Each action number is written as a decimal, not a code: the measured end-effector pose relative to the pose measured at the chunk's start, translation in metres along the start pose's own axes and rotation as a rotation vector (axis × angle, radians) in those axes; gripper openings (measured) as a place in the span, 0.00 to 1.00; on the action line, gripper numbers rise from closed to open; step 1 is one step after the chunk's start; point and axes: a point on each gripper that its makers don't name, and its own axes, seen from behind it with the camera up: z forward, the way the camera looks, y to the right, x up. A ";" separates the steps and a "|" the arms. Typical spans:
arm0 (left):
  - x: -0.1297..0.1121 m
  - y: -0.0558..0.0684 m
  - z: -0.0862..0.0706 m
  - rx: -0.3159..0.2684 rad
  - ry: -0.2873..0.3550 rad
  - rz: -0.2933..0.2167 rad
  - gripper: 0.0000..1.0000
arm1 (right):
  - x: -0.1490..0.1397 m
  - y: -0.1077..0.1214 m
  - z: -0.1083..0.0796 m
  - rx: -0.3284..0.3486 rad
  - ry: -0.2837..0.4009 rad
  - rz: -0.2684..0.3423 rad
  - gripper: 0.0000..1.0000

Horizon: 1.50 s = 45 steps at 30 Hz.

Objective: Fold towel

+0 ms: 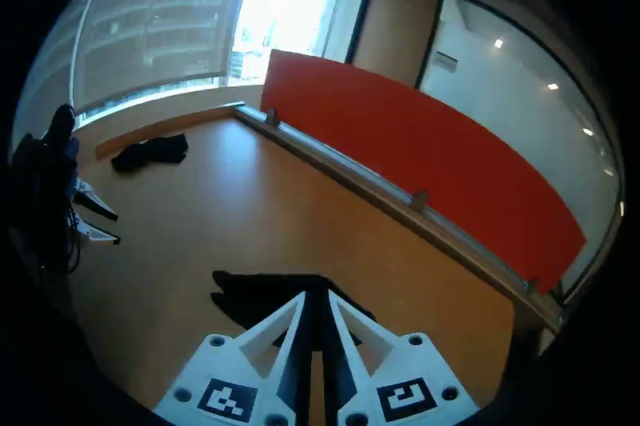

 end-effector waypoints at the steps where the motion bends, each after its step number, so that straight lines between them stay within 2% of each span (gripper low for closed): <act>1: 0.000 0.001 0.000 0.000 -0.001 0.001 0.77 | -0.002 0.005 -0.001 -0.006 -0.003 0.003 0.05; 11: 0.005 0.007 0.004 0.002 -0.006 0.007 0.77 | -0.026 0.053 -0.013 -0.053 -0.025 0.042 0.05; 27: 0.007 0.013 0.008 0.012 -0.019 0.016 0.77 | -0.063 0.141 -0.035 -0.158 -0.080 0.064 0.05; 33: 0.009 0.017 0.010 0.013 -0.021 0.020 0.77 | -0.076 0.168 -0.045 -0.185 -0.106 0.055 0.05; 39: 0.012 0.023 0.011 0.009 -0.023 0.031 0.77 | -0.086 0.183 -0.053 -0.205 -0.122 0.061 0.05; 45: 0.014 0.027 0.013 0.004 -0.023 0.037 0.77 | -0.093 0.186 -0.060 -0.214 -0.122 0.077 0.05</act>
